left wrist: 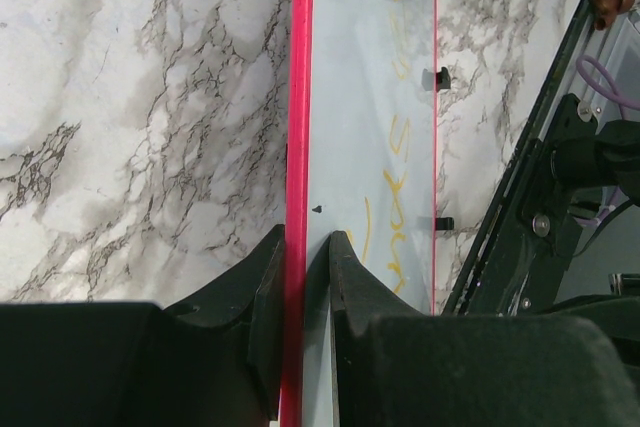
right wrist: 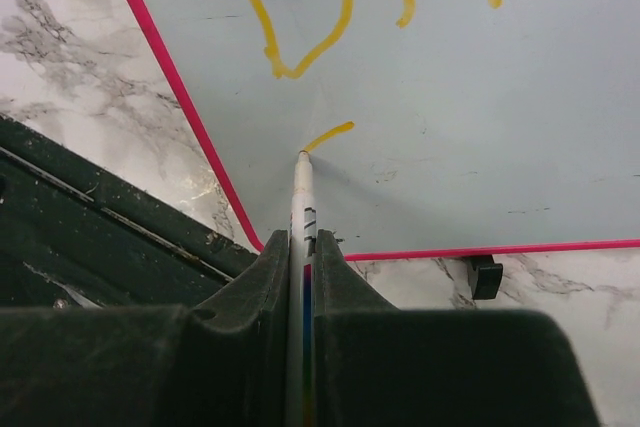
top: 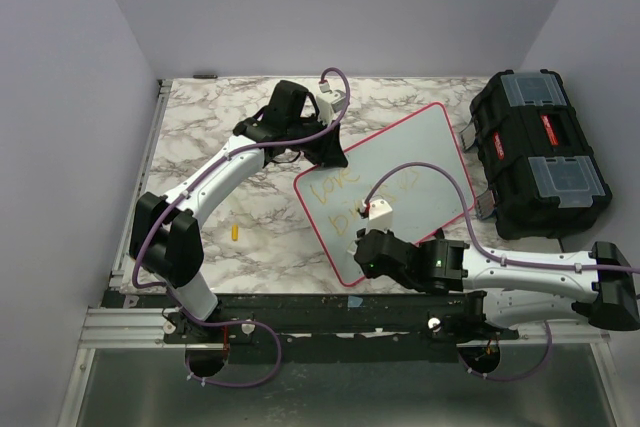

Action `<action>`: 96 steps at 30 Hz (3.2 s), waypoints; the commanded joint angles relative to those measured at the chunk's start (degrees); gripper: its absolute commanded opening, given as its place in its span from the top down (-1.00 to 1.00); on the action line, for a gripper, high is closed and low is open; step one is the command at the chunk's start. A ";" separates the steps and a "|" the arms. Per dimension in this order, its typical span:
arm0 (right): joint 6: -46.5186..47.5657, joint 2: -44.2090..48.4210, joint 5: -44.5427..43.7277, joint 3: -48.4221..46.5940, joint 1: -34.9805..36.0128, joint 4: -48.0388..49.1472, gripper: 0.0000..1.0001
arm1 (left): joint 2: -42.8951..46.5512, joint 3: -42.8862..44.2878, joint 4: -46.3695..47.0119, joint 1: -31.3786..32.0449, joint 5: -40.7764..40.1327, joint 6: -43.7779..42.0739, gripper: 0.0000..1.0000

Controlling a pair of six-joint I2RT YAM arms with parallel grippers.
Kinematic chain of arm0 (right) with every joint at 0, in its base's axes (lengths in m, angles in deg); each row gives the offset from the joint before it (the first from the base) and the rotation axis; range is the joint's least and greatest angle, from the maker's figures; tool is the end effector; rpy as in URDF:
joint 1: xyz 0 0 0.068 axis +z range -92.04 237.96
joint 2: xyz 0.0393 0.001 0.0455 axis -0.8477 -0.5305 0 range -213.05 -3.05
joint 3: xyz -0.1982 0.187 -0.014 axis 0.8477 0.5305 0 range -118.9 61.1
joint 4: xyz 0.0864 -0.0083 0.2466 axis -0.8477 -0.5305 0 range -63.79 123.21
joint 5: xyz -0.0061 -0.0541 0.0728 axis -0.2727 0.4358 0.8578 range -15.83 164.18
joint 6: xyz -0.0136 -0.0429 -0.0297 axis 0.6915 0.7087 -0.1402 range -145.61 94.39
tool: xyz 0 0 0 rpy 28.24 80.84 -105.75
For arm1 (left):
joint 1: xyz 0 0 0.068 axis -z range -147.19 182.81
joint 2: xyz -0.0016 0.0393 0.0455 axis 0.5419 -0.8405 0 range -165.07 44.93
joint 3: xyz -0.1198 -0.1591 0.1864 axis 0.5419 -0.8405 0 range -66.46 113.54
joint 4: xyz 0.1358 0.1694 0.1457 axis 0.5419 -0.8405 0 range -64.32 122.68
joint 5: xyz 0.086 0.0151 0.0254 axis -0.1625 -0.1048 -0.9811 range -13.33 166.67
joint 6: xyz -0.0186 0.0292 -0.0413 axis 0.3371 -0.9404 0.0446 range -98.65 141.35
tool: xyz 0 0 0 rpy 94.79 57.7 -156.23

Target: Write a sentence on the whiteboard

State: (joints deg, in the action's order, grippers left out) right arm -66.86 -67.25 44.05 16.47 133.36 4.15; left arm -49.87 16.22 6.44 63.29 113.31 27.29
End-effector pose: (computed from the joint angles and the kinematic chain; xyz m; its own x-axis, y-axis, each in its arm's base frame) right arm 0.0741 0.2136 0.2470 -0.6390 -0.1906 -0.7452 -0.4416 0.8841 0.1526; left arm 0.3121 -0.2083 0.3200 -0.6158 0.2661 -0.7416 0.7506 0.4842 -0.4495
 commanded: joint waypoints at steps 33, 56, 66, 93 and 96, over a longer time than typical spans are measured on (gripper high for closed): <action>-4.07 -4.95 -12.50 -7.14 -0.10 -5.60 0.99 | 0.79 0.37 0.40 1.02 -1.49 -3.71 1.00; -9.11 -1.06 -7.16 0.78 -0.08 -8.75 0.99 | 0.87 0.32 0.40 1.07 -1.48 -3.65 1.00; -9.56 3.12 -10.62 -1.94 -0.07 -11.92 0.99 | 0.69 0.55 0.36 1.06 -1.49 -3.65 1.00; -3.99 -1.12 -18.85 -7.04 -1.14 -3.86 0.99 | 1.15 0.37 0.42 1.02 -1.39 -3.68 1.00; -4.07 -1.68 -17.97 -6.08 -1.51 -3.14 0.99 | 1.20 0.27 0.41 1.07 -1.33 -3.72 1.00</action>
State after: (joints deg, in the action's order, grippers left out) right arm -71.17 -67.97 27.24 10.68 132.46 -1.07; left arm -49.87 16.22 6.42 63.42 113.33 27.90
